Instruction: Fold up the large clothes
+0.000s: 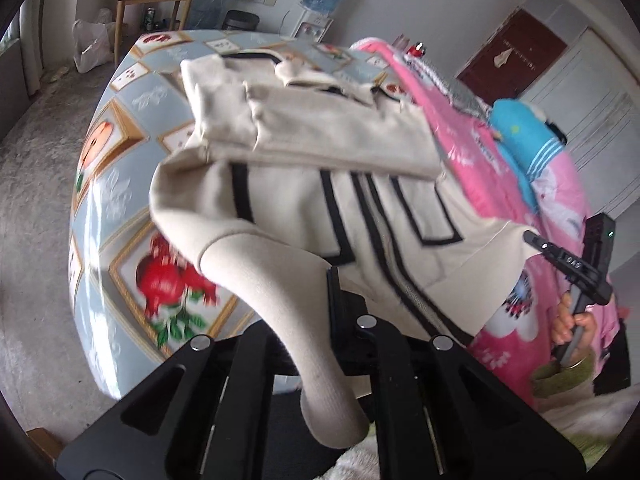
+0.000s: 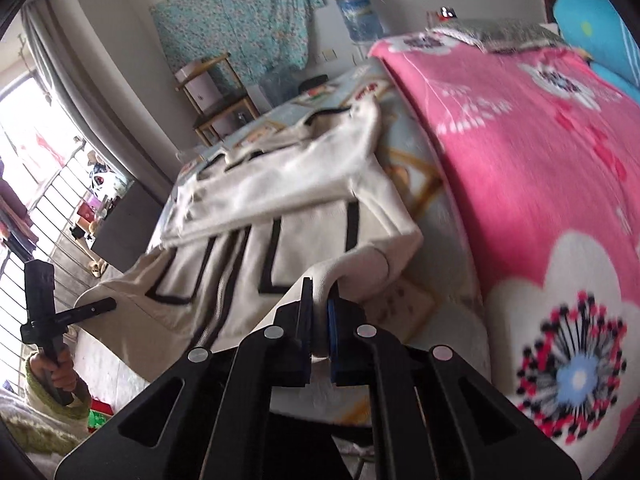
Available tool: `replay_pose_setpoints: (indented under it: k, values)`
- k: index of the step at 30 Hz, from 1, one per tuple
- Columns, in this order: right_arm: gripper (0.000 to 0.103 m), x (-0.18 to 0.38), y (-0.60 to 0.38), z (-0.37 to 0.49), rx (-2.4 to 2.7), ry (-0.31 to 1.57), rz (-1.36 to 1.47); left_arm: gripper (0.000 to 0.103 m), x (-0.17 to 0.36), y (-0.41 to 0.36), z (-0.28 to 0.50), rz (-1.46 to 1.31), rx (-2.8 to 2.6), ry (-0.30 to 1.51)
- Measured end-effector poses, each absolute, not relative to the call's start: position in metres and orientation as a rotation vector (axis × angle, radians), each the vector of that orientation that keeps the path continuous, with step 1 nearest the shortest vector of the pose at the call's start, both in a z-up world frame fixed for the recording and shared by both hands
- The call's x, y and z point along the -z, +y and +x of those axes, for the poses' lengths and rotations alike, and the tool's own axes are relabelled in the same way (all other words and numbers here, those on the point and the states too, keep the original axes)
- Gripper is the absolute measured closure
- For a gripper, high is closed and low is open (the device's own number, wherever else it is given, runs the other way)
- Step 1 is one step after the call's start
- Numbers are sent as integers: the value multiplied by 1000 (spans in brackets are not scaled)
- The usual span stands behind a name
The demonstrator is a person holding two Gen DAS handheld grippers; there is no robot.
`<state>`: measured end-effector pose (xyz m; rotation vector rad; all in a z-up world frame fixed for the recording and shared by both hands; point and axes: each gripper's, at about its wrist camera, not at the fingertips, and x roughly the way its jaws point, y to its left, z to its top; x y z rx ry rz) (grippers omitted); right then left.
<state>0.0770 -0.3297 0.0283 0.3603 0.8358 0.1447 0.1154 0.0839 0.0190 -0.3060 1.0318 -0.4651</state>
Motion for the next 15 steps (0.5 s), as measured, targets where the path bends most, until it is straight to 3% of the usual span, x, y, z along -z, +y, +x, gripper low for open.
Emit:
replay_pose_setpoints:
  k: [8,15]
  values:
    - [97,-37,-334,170,-154,780,402,98,-22,93,207,-386,442,1049]
    - [97,0,-358,249,-165,793,532,93,7,102,274,-414,346,1094]
